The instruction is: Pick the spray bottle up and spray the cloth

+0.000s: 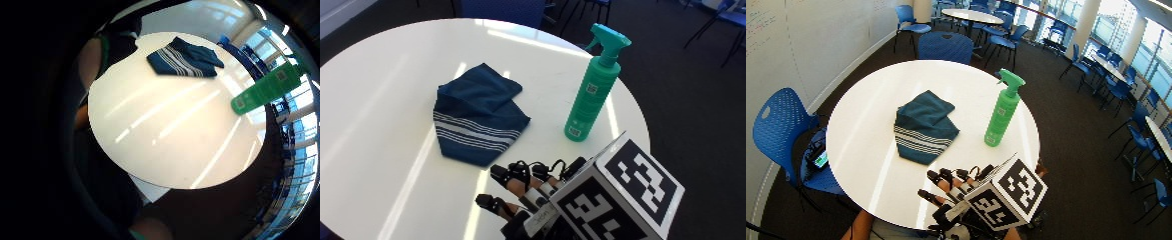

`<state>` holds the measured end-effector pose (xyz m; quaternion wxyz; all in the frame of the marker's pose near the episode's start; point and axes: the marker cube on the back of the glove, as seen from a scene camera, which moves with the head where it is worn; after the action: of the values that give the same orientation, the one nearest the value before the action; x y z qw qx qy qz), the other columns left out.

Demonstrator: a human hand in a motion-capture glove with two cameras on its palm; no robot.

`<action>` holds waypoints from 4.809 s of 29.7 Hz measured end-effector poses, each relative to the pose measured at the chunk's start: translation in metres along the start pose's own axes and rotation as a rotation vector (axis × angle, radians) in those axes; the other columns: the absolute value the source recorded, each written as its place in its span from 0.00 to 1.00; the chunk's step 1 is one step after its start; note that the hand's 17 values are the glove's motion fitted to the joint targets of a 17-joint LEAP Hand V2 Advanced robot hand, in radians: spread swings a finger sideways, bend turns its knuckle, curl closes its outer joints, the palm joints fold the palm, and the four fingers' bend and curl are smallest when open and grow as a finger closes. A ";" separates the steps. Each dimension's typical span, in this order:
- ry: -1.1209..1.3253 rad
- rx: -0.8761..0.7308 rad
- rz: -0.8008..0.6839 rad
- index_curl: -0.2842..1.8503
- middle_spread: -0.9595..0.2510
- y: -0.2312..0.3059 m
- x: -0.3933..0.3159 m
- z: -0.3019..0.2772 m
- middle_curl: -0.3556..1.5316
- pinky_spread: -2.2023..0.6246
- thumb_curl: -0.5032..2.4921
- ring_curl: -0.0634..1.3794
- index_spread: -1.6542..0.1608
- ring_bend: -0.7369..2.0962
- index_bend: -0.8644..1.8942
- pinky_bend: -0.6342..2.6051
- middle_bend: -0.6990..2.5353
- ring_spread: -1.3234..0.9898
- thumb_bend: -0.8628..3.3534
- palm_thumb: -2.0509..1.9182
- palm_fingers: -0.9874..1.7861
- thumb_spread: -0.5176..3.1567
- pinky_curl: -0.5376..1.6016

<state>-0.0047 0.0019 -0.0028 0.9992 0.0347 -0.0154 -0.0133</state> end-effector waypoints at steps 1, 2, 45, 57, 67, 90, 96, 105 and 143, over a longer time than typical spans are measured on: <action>-0.003 0.001 0.001 0.28 0.67 0.000 0.000 0.000 0.30 0.85 0.25 0.19 0.66 0.35 0.43 0.27 0.27 0.53 0.22 0.63 0.55 0.45 0.37; -0.006 0.002 0.001 0.28 0.66 0.000 0.000 0.000 0.30 0.85 0.25 0.20 0.66 0.35 0.43 0.27 0.27 0.53 0.22 0.63 0.55 0.45 0.37; 0.028 0.601 0.513 0.30 0.68 -0.026 0.114 -0.057 0.36 0.82 0.29 0.27 0.70 0.39 0.37 0.24 0.30 0.50 0.20 0.67 0.72 0.47 0.37; -0.005 0.711 0.765 0.30 0.68 -0.029 0.180 -0.065 0.39 0.80 0.30 0.30 0.72 0.40 0.36 0.25 0.30 0.50 0.20 0.70 0.73 0.46 0.38; -0.316 0.749 0.916 0.28 0.69 -0.035 0.225 -0.049 0.40 0.79 0.31 0.31 0.73 0.40 0.35 0.26 0.30 0.50 0.20 0.70 0.71 0.44 0.39; -0.698 0.701 0.943 0.32 0.66 -0.072 0.266 -0.033 0.42 0.79 0.34 0.31 0.74 0.39 0.40 0.23 0.30 0.50 0.20 0.74 0.76 0.38 0.37; -0.760 0.743 0.914 0.34 0.64 -0.077 0.269 -0.035 0.43 0.78 0.36 0.33 0.74 0.39 0.42 0.24 0.31 0.49 0.20 0.75 0.78 0.34 0.37; -0.718 0.777 0.865 0.36 0.62 -0.080 0.273 -0.035 0.43 0.75 0.38 0.33 0.75 0.39 0.41 0.29 0.31 0.48 0.20 0.76 0.82 0.29 0.40; -0.625 0.930 0.728 0.39 0.59 -0.100 0.268 -0.055 0.46 0.68 0.41 0.37 0.75 0.46 0.41 0.33 0.35 0.48 0.20 0.75 0.85 0.24 0.43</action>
<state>0.2623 -0.1013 -0.0565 0.7694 0.4489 -0.3192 0.3236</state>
